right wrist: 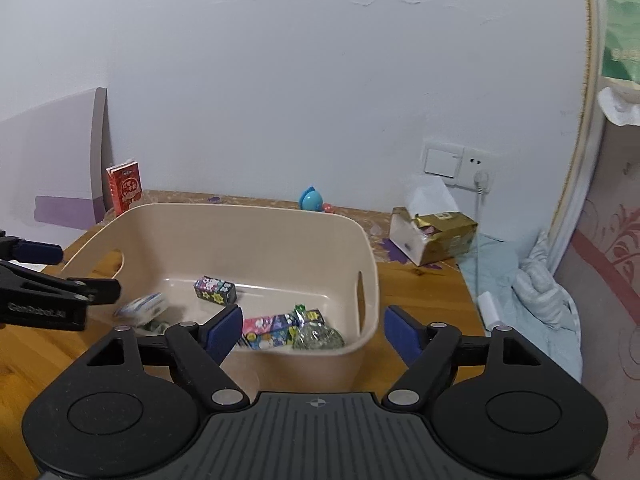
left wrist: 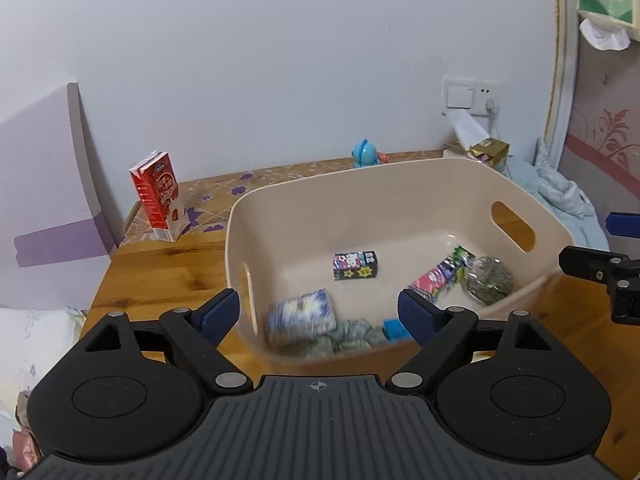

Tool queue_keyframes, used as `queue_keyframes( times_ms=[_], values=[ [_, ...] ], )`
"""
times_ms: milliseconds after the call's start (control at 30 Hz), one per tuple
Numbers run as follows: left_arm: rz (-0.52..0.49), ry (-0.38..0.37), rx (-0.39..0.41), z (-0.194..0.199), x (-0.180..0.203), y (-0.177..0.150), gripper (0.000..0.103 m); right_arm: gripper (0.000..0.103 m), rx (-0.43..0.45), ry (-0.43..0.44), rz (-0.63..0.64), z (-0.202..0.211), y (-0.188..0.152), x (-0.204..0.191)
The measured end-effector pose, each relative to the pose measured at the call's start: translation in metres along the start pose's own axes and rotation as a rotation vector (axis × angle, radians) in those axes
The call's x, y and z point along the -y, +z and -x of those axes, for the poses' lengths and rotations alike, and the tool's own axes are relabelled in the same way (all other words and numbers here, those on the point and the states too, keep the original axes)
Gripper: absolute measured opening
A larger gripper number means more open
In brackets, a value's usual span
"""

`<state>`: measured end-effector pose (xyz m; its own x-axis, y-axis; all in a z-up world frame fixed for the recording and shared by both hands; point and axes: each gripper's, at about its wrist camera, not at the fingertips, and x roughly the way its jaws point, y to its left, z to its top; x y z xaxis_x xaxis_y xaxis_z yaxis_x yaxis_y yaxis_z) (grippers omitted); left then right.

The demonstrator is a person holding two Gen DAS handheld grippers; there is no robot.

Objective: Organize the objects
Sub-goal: 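Carry both boxes over the bin and open both grippers, then reach left gripper to the black box while right reaches the keychain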

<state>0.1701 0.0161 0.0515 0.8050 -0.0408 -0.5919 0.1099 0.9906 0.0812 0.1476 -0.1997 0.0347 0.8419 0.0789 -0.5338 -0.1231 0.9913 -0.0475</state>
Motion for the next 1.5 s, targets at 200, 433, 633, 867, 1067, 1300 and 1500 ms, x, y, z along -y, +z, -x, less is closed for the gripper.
queue_keyframes(
  times_ms=[200,433,633,867,1067,1300,1500],
  values=[
    [-0.016,-0.017,-0.001,0.026,0.009,-0.031,0.090,0.089,-0.042,-0.018,-0.003,0.012,-0.023,0.006],
    [-0.019,-0.017,-0.080,0.007,0.025,-0.066,0.090,0.089,-0.153,-0.014,-0.028,-0.009,-0.056,0.009],
    [-0.017,-0.043,-0.134,-0.019,0.036,-0.080,0.090,0.089,-0.210,-0.013,-0.053,-0.034,-0.072,0.008],
    [0.006,-0.079,-0.163,-0.041,0.041,-0.075,0.090,0.089,-0.254,-0.013,-0.064,-0.064,-0.077,0.001],
    [0.039,-0.131,-0.184,-0.054,0.044,-0.069,0.091,0.090,-0.284,-0.030,-0.062,-0.081,-0.075,0.005],
    [0.107,-0.133,-0.196,-0.059,0.044,-0.070,0.093,0.090,-0.320,-0.024,0.016,-0.084,-0.084,0.000],
    [0.142,-0.066,-0.198,-0.048,0.032,-0.073,0.093,0.089,-0.319,-0.014,-0.014,-0.083,-0.086,0.003]
  ],
)
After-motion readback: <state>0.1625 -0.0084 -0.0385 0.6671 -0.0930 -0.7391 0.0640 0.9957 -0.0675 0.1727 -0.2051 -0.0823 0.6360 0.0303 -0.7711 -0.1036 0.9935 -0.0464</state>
